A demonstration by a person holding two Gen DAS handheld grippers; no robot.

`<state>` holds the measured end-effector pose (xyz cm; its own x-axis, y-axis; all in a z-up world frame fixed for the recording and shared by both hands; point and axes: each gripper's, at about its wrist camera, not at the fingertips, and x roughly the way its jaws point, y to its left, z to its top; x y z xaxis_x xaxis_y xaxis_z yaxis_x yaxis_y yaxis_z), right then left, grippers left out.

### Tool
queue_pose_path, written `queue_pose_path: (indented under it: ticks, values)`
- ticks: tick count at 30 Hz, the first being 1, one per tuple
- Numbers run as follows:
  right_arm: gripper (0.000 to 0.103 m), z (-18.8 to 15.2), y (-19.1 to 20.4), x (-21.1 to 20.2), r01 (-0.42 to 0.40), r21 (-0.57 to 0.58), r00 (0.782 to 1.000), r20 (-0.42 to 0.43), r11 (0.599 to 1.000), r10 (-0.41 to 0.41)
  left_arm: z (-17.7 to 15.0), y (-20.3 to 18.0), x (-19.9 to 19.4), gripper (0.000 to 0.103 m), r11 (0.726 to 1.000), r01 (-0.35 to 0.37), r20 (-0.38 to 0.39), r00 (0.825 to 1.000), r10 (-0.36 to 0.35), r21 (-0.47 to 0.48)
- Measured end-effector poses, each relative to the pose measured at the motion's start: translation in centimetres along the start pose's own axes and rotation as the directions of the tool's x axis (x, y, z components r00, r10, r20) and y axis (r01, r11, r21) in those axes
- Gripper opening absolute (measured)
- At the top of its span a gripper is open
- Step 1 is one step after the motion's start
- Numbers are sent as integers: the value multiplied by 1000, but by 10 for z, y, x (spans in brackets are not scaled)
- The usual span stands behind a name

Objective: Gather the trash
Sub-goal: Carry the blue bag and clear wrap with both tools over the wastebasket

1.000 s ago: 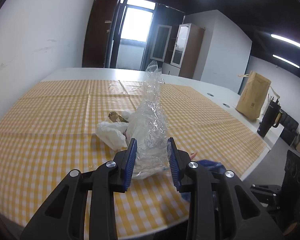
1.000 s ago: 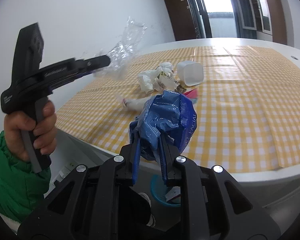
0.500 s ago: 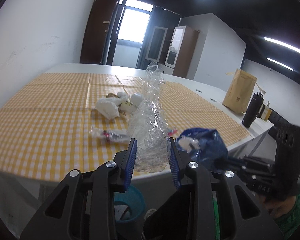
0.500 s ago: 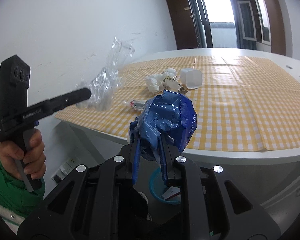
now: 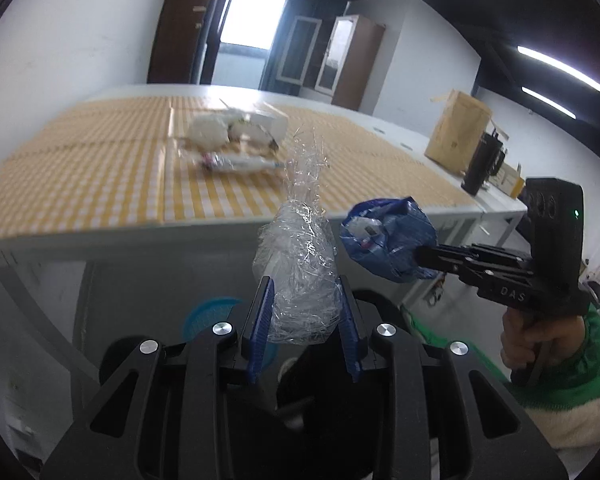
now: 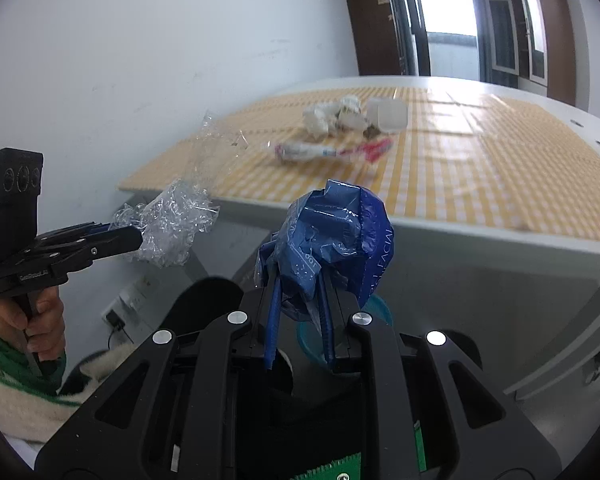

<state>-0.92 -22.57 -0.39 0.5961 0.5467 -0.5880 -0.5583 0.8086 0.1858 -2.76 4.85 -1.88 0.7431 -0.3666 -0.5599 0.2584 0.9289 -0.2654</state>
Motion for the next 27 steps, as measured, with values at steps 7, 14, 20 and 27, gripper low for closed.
queue_pose_path:
  ticks: [7,14,20,27]
  values:
    - [16,-26,-16,35,-7,61,995,-95,998,12,-43,19,44,30,999,-10,-125,992,5,-41]
    - [16,-48,-31,79,8,113,985,-174,994,11,-57,42,80,30,993,-25,-196,981,1,-118]
    - [16,-59,-38,116,30,125,973,-232,992,0,-68,59,113,30,983,-54,-242,970,10,-175]
    - [16,-68,-49,171,70,136,952,-304,988,-26,-72,86,166,30,944,-109,-310,951,8,-311]
